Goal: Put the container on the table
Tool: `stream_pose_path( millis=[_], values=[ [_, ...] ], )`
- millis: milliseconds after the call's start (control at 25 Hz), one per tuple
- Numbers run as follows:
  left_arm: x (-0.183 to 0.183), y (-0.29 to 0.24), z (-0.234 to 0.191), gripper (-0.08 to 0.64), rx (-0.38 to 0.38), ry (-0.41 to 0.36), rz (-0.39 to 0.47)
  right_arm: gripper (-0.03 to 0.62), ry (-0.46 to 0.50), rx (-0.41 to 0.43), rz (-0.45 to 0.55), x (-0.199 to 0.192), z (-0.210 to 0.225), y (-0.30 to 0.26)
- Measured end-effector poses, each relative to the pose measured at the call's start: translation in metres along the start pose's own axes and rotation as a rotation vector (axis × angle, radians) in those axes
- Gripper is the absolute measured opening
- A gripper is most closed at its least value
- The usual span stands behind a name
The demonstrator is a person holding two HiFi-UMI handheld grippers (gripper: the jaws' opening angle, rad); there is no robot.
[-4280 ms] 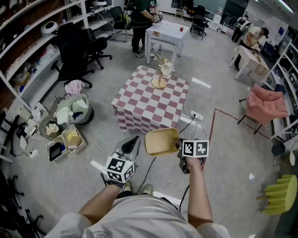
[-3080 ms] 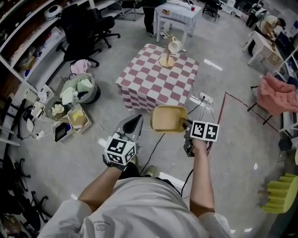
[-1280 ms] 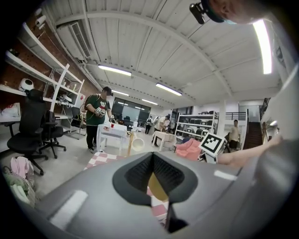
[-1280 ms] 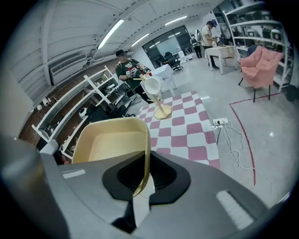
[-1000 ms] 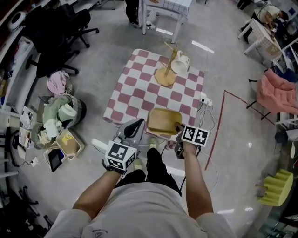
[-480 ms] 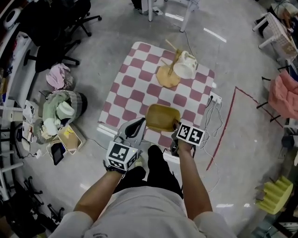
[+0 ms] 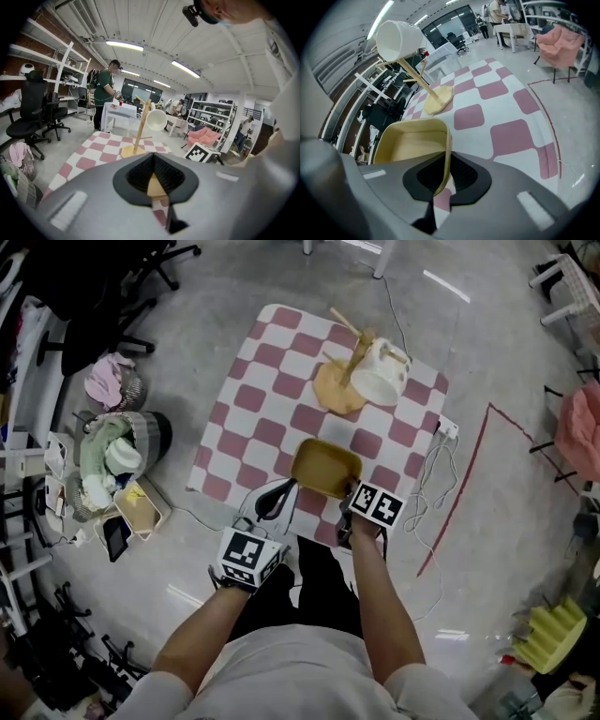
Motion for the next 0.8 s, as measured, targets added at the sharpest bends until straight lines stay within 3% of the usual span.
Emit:
stream_pose_path(
  millis=[400, 800],
  values=[
    [-0.017, -0.025, -0.002, 0.006, 0.002, 0.017, -0.055, 0.026, 0.008, -0.119, 0.009, 0.009, 0.018, -0.023],
    [-0.021, -0.027, -0.011, 0.006, 0.000, 0.023, -0.059, 0.031, 0.009, -0.098, 0.041, 0.011, 0.021, -0.030]
  ],
)
Point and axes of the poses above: the fingertips, and each gripper's own axes: y backward along the fingers, z to its right, x out of its top, the point moved 9 cm from there along y, backward along the fingers, and after that the axes turned 15 degrees about x, right-handed, at the moved point
